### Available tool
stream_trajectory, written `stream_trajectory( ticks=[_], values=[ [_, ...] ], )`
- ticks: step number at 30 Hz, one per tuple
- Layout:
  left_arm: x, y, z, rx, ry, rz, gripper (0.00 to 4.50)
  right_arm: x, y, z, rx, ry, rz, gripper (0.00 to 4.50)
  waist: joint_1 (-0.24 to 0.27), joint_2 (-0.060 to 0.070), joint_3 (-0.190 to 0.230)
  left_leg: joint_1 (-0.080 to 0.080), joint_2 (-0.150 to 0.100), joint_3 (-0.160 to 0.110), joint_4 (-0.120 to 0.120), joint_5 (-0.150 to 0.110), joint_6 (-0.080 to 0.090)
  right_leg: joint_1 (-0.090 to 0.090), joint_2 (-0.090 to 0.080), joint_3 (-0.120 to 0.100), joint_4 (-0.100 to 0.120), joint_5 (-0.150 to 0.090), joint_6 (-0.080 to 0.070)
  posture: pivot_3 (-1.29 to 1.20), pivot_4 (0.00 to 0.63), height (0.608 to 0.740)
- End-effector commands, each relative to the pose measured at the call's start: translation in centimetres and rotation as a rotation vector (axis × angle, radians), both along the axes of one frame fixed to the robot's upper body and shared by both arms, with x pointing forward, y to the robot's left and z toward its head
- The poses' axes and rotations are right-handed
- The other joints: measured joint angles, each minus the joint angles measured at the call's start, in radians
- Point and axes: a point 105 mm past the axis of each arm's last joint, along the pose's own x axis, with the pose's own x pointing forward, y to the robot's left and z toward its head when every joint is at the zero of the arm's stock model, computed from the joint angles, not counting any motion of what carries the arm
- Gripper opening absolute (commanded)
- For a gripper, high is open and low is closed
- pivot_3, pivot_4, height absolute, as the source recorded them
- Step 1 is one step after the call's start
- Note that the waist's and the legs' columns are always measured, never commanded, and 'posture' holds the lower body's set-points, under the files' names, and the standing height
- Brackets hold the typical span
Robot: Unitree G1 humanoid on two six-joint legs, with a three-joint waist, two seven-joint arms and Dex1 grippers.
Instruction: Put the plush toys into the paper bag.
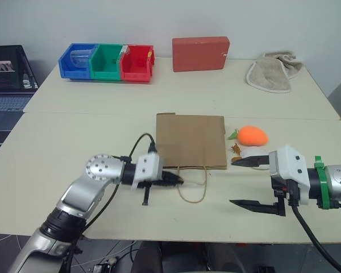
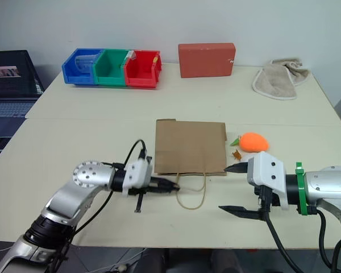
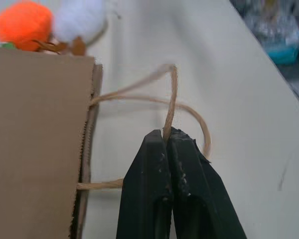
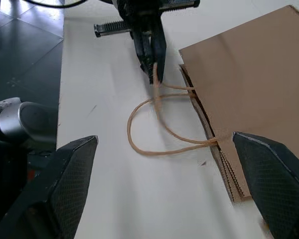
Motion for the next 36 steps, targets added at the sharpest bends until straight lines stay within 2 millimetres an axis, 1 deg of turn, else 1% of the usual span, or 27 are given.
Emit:
stream_trajectory(
  ticks=[1, 2, 5, 7, 9, 12, 14, 15, 16, 20, 24, 27, 29, 32, 36],
  values=[
    [0.6, -0.3, 2.5, -0.128, 0.093, 0.067, 0.05, 0.1, 0.3, 0.7, 0.019, -0.031, -0.004, 4.5, 0.0, 0.0, 0.0, 0.0, 0.0, 0.0, 0.0, 0.0, 0.0, 0.0, 0.0, 0.0, 0.0, 0.0, 0.0, 0.0, 0.15, 0.74],
    [0.7, -0.4, 2.8, -0.142, 0.111, 0.074, 0.05, 0.1, 0.3, 0.7, 0.022, -0.033, -0.008, 4.5, 0.0, 0.0, 0.0, 0.0, 0.0, 0.0, 0.0, 0.0, 0.0, 0.0, 0.0, 0.0, 0.0, 0.0, 0.0, 0.0, 0.15, 0.74],
    [1.3, -0.8, 4.3, -0.225, 0.189, 0.096, 0.0, 0.7, 0.6, 0.5, 0.055, -0.043, -0.039, 3.91, 0.0, 0.0, 0.0, 0.0, 0.0, 0.0, 0.0, 0.0, 0.0, 0.0, 0.0, 0.0, 0.0, 0.0, 0.0, 0.0, 0.15, 0.74],
    [1.3, -1.0, 5.0, -0.256, 0.219, 0.098, 0.0, 1.0, 0.9, 0.3, 0.08, -0.051, -0.062, 3.23, 0.0, 0.0, 0.0, 0.0, 0.0, -0.001, 0.0, 0.0, 0.0, 0.0, 0.0, -0.001, 0.0, 0.0, 0.0, 0.0, 0.15, 0.74],
    [1.2, -1.1, 5.7, -0.288, 0.253, 0.092, 0.0, 2.0, 1.3, -0.2, 0.115, -0.07, -0.112, 2.37, 0.0, -0.001, 0.0, 0.0, 0.0, -0.001, 0.0, 0.0, 0.0, 0.0, 0.0, 0.0, 0.0, 0.0, 0.0, 0.0, 0.15, 0.74],
    [1.2, -1.0, 6.3, -0.31, 0.286, 0.092, 0.0, 3.0, 1.8, -0.9, 0.128, -0.092, -0.15, 1.41, -0.001, -0.001, 0.0, 0.0, 0.0, -0.001, 0.0, 0.0, 0.0, -0.001, 0.0, 0.0, 0.0, 0.0, 0.0, 0.0, 0.15, 0.74],
    [1.4, -0.9, 6.7, -0.324, 0.301, 0.099, 0.0, 3.8, 2.3, -1.5, 0.142, -0.105, -0.173, 0.65, -0.002, -0.001, 0.0, 0.0, 0.0, -0.001, 0.0, 0.0, 0.0, -0.001, 0.0, 0.0, 0.0, 0.0, 0.0, 0.0, 0.15, 0.74],
    [1.3, -0.8, 7.0, -0.33, 0.311, 0.095, 0.0, 4.5, 2.6, -1.9, 0.152, -0.123, -0.197, 0.29, -0.003, -0.001, 0.0, 0.0, 0.0, -0.001, 0.0, 0.0, 0.0, -0.001, 0.0, 0.0, 0.0, 0.0, 0.0, 0.0, 0.15, 0.74],
    [1.3, -0.8, 7.4, -0.346, 0.327, 0.092, 0.0, 5.3, 3.0, -2.2, 0.164, -0.152, -0.228, 0.03, -0.003, -0.001, 0.0, 0.0, 0.0, -0.001, 0.0, 0.0, 0.0, -0.001, 0.0, 0.0, 0.0, 0.0, 0.0, 0.0, 0.15, 0.74],
    [1.2, -0.6, 8.0, -0.364, 0.359, 0.104, 0.0, 7.9, 4.8, -3.0, 0.248, -0.21, -0.322, 0.03, -0.006, -0.001, 0.0, 0.0, 0.0, -0.001, 0.0, 0.0, 0.0, -0.001, 0.0, 0.0, 0.0, 0.0, 0.0, 0.0, 0.15, 0.74],
    [1.0, -0.6, 8.1, -0.361, 0.365, 0.11, 0.0, 9.4, 6.6, -4.1, 0.273, -0.214, -0.347, 0.03, -0.008, -0.001, 0.0, 0.0, 0.0, -0.001, -0.001, 0.0, 0.0, -0.002, 0.0, -0.001, 0.001, 0.0, 0.0, 0.0, 0.15, 0.74],
    [0.8, -0.7, 8.0, -0.352, 0.362, 0.112, 0.0, 10.3, 7.6, -4.6, 0.287, -0.226, -0.364, 0.03, -0.006, -0.001, 0.0, -0.001, 0.0, -0.002, -0.002, 0.0, 0.0, -0.002, 0.0, -0.001, 0.001, 0.0, 0.0, 0.0, 0.15, 0.74],
    [0.8, -0.7, 8.0, -0.355, 0.367, 0.119, 0.0, 11.0, 8.0, -4.8, 0.286, -0.24, -0.382, 0.03, -0.007, -0.001, 0.0, -0.001, 0.0, -0.002, -0.002, 0.0, 0.0, -0.002, 0.0, -0.001, 0.001, 0.0, 0.0, 0.0, 0.15, 0.74],
    [0.8, -0.8, 8.0, -0.377, 0.386, 0.138, 0.0, 12.2, 8.3, -5.3, 0.299, -0.245, -0.458, 0.03, -0.008, -0.001, 0.0, -0.001, 0.0, -0.002, -0.002, 0.0, 0.0, -0.002, 0.0, -0.001, 0.001, 0.001, 0.0, 0.0, 0.15, 0.74],
    [1.0, -0.9, 8.7, -0.441, 0.418, 0.159, 0.0, 13.6, 8.4, -7.1, 0.273, -0.228, -0.56, 0.03, -0.007, -0.001, 0.0, -0.001, 0.0, -0.002, -0.002, 0.0, 0.0, -0.002, 0.0, -0.002, 0.001, 0.001, 0.0, 0.0, 0.15, 0.74]
  ],
)
